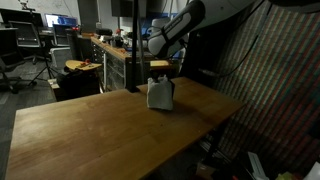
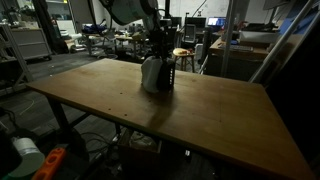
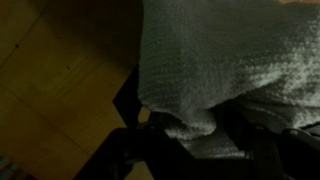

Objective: Stuff the towel into the box

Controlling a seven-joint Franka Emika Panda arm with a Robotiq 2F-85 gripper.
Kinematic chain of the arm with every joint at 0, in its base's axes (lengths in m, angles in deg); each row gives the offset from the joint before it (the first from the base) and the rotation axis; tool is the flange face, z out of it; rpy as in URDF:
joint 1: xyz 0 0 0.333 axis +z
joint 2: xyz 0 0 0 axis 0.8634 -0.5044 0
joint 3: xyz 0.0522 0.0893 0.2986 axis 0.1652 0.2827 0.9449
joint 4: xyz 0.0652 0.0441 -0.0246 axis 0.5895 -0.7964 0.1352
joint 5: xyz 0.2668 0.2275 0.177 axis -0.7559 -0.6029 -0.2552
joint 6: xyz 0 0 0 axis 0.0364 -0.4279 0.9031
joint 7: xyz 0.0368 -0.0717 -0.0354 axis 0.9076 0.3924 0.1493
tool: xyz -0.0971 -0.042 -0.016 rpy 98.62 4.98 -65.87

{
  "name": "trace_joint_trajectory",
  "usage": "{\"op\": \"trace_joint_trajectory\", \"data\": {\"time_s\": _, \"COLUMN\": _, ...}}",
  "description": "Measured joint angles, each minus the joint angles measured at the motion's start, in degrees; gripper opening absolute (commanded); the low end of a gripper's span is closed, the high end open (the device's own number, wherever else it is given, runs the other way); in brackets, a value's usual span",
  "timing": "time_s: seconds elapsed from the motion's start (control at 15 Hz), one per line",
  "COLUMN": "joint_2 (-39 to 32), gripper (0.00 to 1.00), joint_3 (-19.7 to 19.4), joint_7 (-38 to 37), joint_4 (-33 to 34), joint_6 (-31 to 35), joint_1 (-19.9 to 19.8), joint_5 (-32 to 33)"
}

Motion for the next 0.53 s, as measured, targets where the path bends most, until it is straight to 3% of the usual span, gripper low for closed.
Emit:
{"op": "trace_joint_trajectory", "data": {"time_s": 0.33, "joint_2": 7.5, "gripper": 1.0, "joint_3": 0.3, "joint_7": 1.2, "joint_4": -1.8, "joint_6": -0.3, "joint_1": 0.7, "joint_5": 0.1}}
{"op": "trace_joint_trajectory", "data": {"time_s": 0.4, "joint_2": 8.7, "gripper": 0.75, "joint_3": 0.5, "joint_7": 1.7, "joint_4": -2.3, "joint_6": -0.5, "joint_1": 0.8, "joint_5": 0.1}}
{"op": "trace_joint_trajectory", "data": {"time_s": 0.53, "joint_2": 10.6, "gripper": 0.7, "joint_3": 1.2, "joint_7": 2.9, "joint_4": -3.6, "joint_6": -0.7, "joint_1": 0.8, "joint_5": 0.1}}
